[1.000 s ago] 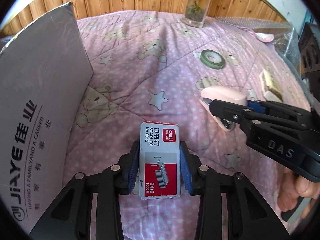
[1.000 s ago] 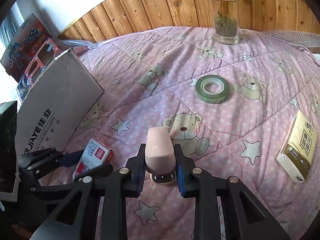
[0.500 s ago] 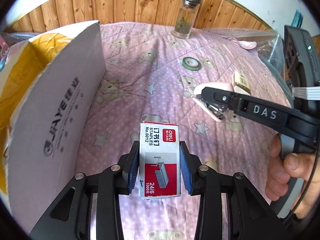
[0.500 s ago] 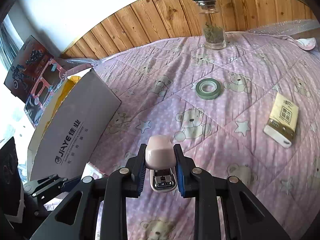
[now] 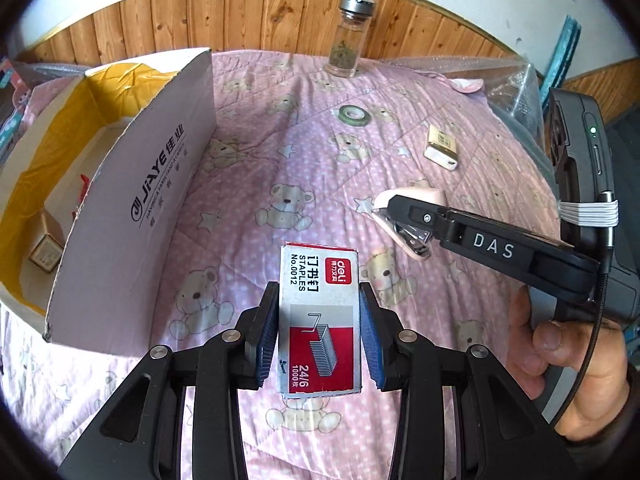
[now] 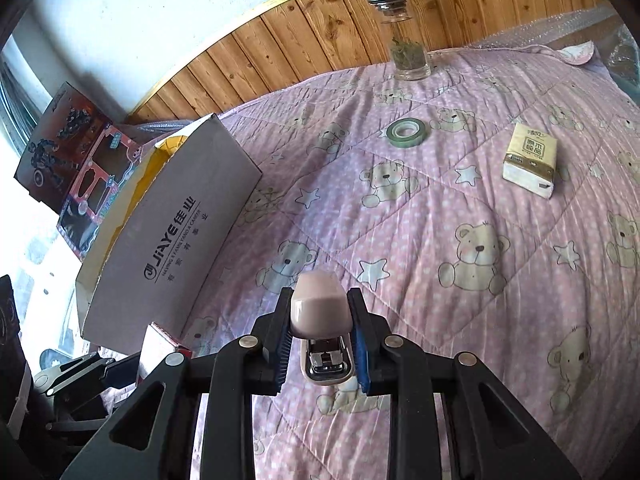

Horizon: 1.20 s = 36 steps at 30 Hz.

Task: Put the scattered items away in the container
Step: 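Lift and carry the staple box and stapler with both tools over the box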

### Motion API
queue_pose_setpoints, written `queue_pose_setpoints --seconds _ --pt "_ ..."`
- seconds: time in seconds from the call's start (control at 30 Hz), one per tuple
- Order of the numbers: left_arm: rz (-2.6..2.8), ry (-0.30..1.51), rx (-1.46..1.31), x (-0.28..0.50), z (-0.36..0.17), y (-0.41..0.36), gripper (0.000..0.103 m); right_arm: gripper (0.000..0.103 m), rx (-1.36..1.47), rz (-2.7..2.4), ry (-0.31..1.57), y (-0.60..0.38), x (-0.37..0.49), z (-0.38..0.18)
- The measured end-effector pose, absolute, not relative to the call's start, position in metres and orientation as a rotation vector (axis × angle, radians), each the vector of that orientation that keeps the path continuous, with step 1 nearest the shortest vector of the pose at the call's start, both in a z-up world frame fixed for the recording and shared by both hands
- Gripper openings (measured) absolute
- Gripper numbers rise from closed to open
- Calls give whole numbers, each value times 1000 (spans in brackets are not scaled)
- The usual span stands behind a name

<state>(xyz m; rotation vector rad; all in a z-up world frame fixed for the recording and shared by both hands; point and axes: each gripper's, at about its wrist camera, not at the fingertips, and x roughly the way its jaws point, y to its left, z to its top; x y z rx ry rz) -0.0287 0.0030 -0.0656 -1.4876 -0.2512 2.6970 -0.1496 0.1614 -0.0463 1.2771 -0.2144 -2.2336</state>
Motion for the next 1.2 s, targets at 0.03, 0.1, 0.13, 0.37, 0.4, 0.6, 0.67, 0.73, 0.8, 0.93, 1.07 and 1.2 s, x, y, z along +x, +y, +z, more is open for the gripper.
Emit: queue_pose_setpoints --seconds 0.03,0.1,0.13,0.37,0.4,0.6,0.67,0.73,0.8,0.93,1.07,1.2 --pt "2696 -251 -1481 -25 -64 4 39 27 1276 -2238 -219 162 -145 -46" --pt "2695 -257 -1469 -17 -60 4 39 27 1272 -2239 -228 164 -136 -44" --pt "2695 -259 -1462 -14 -58 4 39 27 1269 -2241 -230 164 -132 -44" --pt "2696 -286 -1427 9 -49 4 39 27 1242 -2241 -206 157 -108 -35" --pt "2693 -293 -1426 11 -49 4 39 27 1236 -2243 -198 156 -104 -34" --pt "2694 -332 -1413 23 -45 2 39 27 1218 -2245 -184 155 -89 -28" --pt "2701 -340 -1397 25 -41 1 39 27 1213 -2247 -192 155 -88 -26" --pt "2709 -350 -1382 27 -36 -1 39 27 1204 -2247 -201 154 -86 -22" --pt "2715 -358 -1369 30 -31 -3 39 27 1195 -2247 -203 152 -85 -19" --pt "2723 -387 -1356 36 -26 -10 39 27 1168 -2238 -193 143 -81 -10" --pt "2734 -431 -1348 42 -21 -20 39 27 1144 -2226 -172 132 -75 -4" --pt "2769 -452 -1322 47 -12 -30 39 27 1127 -2219 -164 125 -70 1"
